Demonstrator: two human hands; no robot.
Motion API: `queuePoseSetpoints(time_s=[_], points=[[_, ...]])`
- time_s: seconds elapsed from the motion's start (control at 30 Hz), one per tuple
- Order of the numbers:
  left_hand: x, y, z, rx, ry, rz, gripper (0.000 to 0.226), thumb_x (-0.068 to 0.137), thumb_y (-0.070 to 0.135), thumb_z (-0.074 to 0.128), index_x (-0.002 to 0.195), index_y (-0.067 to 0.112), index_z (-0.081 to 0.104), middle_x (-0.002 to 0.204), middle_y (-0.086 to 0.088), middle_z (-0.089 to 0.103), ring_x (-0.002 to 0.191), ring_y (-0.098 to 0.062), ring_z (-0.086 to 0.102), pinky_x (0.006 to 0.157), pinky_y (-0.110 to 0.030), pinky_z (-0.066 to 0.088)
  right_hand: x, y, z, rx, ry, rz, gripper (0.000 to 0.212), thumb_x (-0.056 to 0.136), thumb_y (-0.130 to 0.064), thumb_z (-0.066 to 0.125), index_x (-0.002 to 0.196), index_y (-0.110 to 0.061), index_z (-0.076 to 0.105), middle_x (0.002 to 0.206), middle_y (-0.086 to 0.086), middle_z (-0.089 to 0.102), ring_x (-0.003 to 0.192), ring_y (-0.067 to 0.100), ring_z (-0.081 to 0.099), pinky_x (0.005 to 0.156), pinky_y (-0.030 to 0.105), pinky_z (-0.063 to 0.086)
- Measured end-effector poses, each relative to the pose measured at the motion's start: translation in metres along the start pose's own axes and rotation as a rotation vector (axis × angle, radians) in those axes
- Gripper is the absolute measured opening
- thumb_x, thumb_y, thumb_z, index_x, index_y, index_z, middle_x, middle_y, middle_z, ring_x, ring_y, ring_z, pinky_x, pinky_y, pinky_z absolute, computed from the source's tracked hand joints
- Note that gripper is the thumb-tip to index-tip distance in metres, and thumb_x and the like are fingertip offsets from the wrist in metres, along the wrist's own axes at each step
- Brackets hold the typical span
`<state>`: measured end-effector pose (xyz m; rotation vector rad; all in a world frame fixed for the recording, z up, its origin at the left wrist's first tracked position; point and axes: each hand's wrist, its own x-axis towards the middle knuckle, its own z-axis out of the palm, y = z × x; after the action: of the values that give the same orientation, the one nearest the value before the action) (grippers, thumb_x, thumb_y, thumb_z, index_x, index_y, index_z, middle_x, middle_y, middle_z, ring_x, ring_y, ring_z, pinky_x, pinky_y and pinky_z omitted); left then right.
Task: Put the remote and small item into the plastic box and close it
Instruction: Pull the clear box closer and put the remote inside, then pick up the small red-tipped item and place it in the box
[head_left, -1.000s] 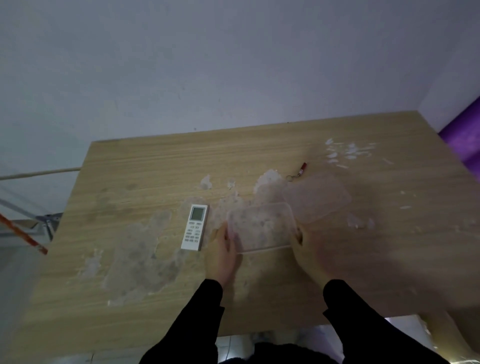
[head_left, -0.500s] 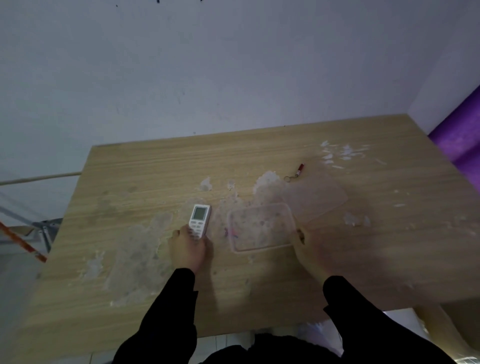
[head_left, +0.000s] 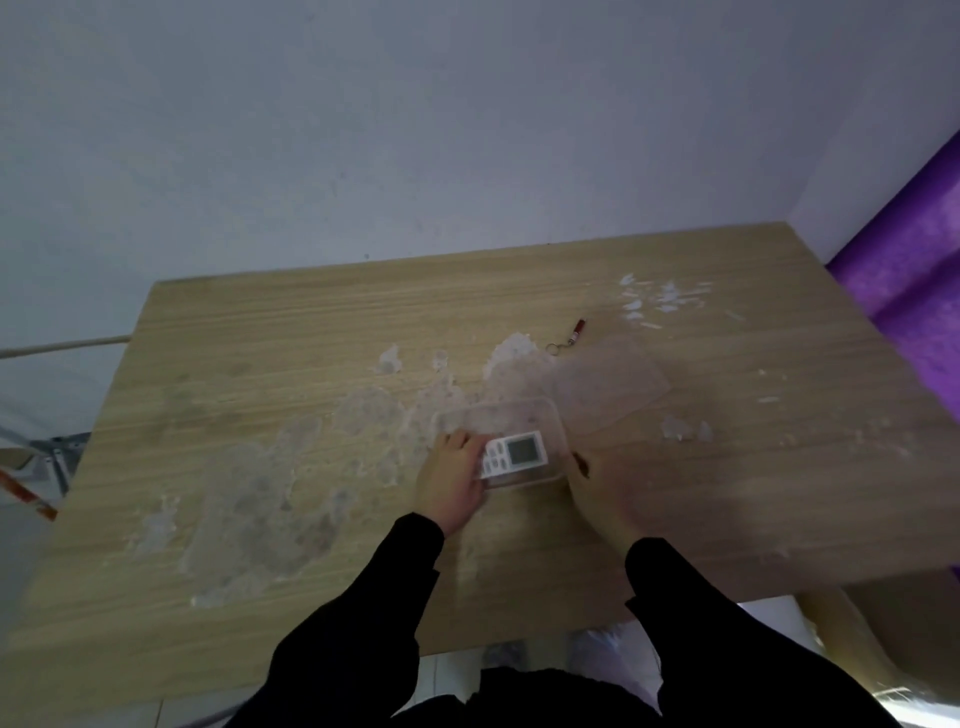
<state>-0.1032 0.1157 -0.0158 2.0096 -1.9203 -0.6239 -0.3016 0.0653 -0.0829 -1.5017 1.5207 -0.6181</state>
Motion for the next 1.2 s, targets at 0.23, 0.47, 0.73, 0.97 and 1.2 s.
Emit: queuePoseSetpoints(time_s=[0.23,0.47,0.73,0.97,1.2], points=[[-0.006,-0.006,0.010,-0.028,0.004,-0.028,0.055,0.077,0.011,0.059,0.131,0.017,0.048,0.113,-0.012,0.056,0.108,-0.030,0.046,0.094,-0.037,0.041,0.005,0.002,-0.003,-0.041,-0.036,0.003,0.030,0.094,-0.038,0.047,0.070,-0.025,0.057,0.063,-0.005,0.057,0.063,0.019,0.057,0.060,0.034,0.043],[-0.012,-0.007,0.024,-0.069,0.124,0.021,0.035,0.087,0.037,0.060,0.114,0.015,0.056,0.103,-0.007,0.059,0.098,-0.025,0.051,0.089,-0.037,0.041,0.031,-0.010,-0.019,0.006,0.018,0.015,0.023,0.095,-0.029,0.049,0.073,-0.021,0.049,0.070,0.004,0.054,0.067,0.022,0.051,0.064,0.038,0.040],[-0.007,-0.006,0.023,-0.075,0.041,-0.003,0.051,0.077,0.046,0.070,0.116,0.016,0.058,0.104,-0.006,0.061,0.100,-0.026,0.058,0.105,-0.045,0.037,0.129,-0.054,-0.056,-0.192,0.121,-0.042,0.006,0.083,-0.011,0.057,0.082,-0.011,0.062,0.075,0.001,0.058,0.068,0.018,0.052,0.062,0.025,0.034],[-0.008,0.000,0.025,-0.076,0.114,-0.052,0.049,0.080,0.051,0.064,0.116,0.018,0.057,0.104,-0.001,0.061,0.100,-0.019,0.057,0.117,-0.039,0.022,0.190,-0.070,-0.055,-0.381,-0.006,0.007,0.028,0.079,-0.037,0.060,0.062,-0.014,0.057,0.064,0.006,0.059,0.066,0.029,0.059,0.060,0.029,0.037],[0.002,0.008,0.008,-0.188,0.222,-0.116,0.027,0.088,0.015,0.058,0.116,0.013,0.058,0.114,-0.008,0.059,0.107,-0.023,0.055,0.088,-0.025,0.041,0.196,-0.081,-0.039,-0.324,0.081,-0.068,0.005,0.078,-0.019,0.063,0.078,-0.014,0.064,0.090,0.013,0.071,0.088,0.031,0.064,0.074,0.031,0.044]])
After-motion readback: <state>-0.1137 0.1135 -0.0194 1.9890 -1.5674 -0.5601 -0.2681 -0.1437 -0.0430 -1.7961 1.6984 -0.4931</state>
